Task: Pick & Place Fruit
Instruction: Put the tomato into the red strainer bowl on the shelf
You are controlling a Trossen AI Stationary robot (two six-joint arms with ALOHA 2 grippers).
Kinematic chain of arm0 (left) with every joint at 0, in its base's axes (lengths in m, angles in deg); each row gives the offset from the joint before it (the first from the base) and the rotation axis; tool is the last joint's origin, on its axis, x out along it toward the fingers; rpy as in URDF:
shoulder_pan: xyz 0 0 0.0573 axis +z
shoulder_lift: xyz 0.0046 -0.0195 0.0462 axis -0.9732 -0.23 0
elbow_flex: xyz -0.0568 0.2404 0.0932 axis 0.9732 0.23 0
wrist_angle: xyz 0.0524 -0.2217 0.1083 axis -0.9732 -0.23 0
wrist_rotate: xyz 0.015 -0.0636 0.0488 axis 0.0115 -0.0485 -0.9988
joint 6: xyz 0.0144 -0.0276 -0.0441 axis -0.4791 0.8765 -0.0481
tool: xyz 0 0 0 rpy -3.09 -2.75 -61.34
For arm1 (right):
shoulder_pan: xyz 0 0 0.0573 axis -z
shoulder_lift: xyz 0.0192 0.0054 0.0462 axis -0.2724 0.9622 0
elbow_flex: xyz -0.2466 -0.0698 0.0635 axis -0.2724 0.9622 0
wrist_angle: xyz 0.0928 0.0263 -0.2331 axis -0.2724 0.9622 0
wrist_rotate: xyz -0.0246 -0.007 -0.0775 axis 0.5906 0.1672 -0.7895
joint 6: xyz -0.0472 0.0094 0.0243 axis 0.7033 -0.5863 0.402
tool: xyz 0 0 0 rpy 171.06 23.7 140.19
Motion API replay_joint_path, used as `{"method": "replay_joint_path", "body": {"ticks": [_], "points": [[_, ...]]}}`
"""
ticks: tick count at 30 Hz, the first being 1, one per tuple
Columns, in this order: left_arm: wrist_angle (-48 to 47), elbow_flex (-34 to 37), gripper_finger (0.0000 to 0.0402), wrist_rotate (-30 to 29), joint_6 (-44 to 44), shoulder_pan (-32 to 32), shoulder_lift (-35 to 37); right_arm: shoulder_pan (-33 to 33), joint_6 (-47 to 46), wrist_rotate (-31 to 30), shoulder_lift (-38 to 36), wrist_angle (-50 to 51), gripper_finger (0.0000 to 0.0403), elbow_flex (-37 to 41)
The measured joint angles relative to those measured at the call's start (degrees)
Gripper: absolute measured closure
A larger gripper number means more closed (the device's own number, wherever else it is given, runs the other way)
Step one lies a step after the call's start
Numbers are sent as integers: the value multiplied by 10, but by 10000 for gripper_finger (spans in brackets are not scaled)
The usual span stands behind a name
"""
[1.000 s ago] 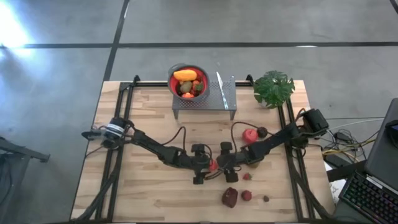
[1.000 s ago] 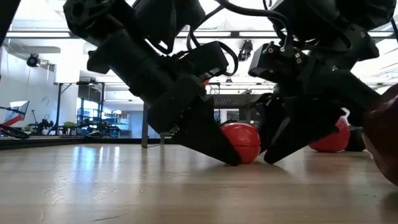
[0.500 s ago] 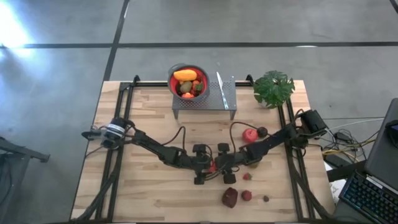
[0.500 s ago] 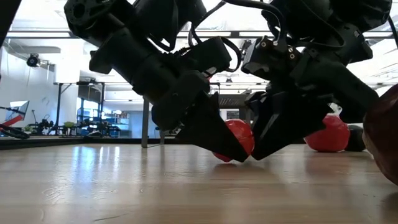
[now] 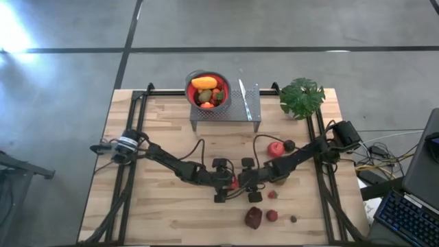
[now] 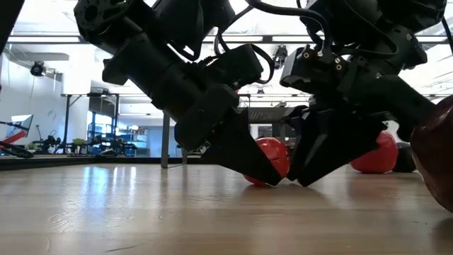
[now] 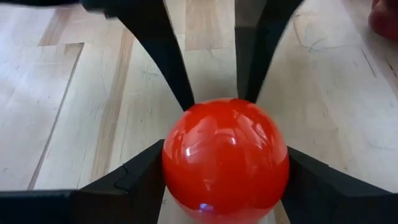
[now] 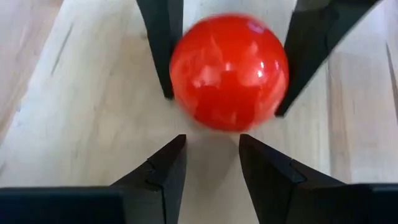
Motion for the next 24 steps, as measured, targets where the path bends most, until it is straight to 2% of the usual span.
{"method": "replay_joint_path", "body": {"ticks": [4,8,11,16,19,24], "points": [[-30,0,145,-2,-5,0,20,0,-3,0,-21,56,243,0],[-81,1,141,-27,-22,1,74,0,-2,0,-53,101,239,3],[-130,1,140,-80,-45,1,133,0,1,-1,-77,107,248,6],[-188,-12,139,-203,-117,17,249,0,9,-1,-103,105,274,9],[-198,-27,138,-231,-157,54,313,1,18,-2,-110,96,288,9],[-259,-86,138,-225,-161,160,374,3,22,-2,-113,88,308,9]]}}
